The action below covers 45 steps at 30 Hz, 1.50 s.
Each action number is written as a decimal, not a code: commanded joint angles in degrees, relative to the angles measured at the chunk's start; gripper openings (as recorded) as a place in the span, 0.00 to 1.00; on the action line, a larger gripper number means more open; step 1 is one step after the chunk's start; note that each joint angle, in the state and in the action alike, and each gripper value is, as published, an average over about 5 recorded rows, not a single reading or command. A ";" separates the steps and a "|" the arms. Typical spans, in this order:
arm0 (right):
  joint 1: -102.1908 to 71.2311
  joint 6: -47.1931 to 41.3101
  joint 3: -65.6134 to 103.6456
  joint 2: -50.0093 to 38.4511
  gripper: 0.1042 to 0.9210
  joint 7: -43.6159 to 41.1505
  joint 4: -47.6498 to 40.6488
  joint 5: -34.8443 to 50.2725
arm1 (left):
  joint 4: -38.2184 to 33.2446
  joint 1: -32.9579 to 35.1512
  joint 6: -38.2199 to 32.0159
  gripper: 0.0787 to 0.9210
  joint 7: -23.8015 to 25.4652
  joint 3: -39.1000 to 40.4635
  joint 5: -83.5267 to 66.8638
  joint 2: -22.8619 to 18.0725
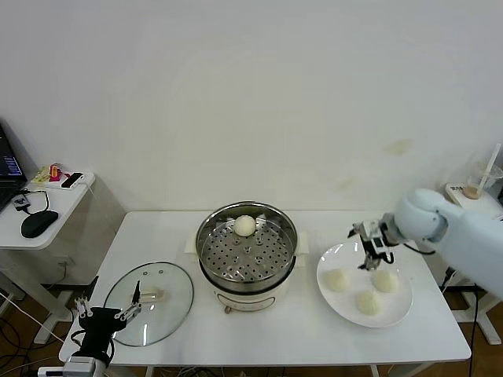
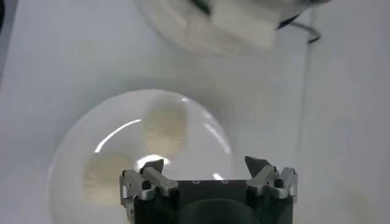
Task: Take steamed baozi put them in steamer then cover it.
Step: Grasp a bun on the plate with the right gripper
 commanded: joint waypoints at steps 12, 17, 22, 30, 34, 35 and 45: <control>-10.71 0.02 5.32 9.22 0.88 2.19 -10.14 -3.26 | -0.08 0.20 0.11 0.88 -0.07 -0.87 0.34 -0.19; -10.11 0.14 5.39 11.57 0.88 2.54 -12.25 -3.48 | 0.17 -0.02 0.23 0.88 -0.01 -0.90 0.33 -0.06; -9.97 -0.15 4.77 12.33 0.88 2.61 -13.20 -3.93 | 0.71 -0.36 0.22 0.88 -0.03 -0.84 0.31 -0.06; -10.25 -0.83 4.89 13.20 0.80 2.73 -14.29 -4.82 | 0.82 -0.63 0.25 0.88 -0.03 -0.79 0.30 -0.03; -9.98 -1.02 4.93 12.90 0.71 2.41 -14.11 -4.96 | 0.74 -0.47 0.23 0.88 -0.06 -0.87 0.29 -0.07; -9.72 -1.00 4.89 12.63 0.69 2.15 -13.86 -4.88 | 0.71 -0.42 0.22 0.88 -0.07 -0.89 0.29 -0.08; 1.94 -1.34 -0.06 6.05 0.62 -1.52 -8.05 0.57 | 0.12 -0.10 0.21 0.88 -0.17 -1.03 0.16 -0.21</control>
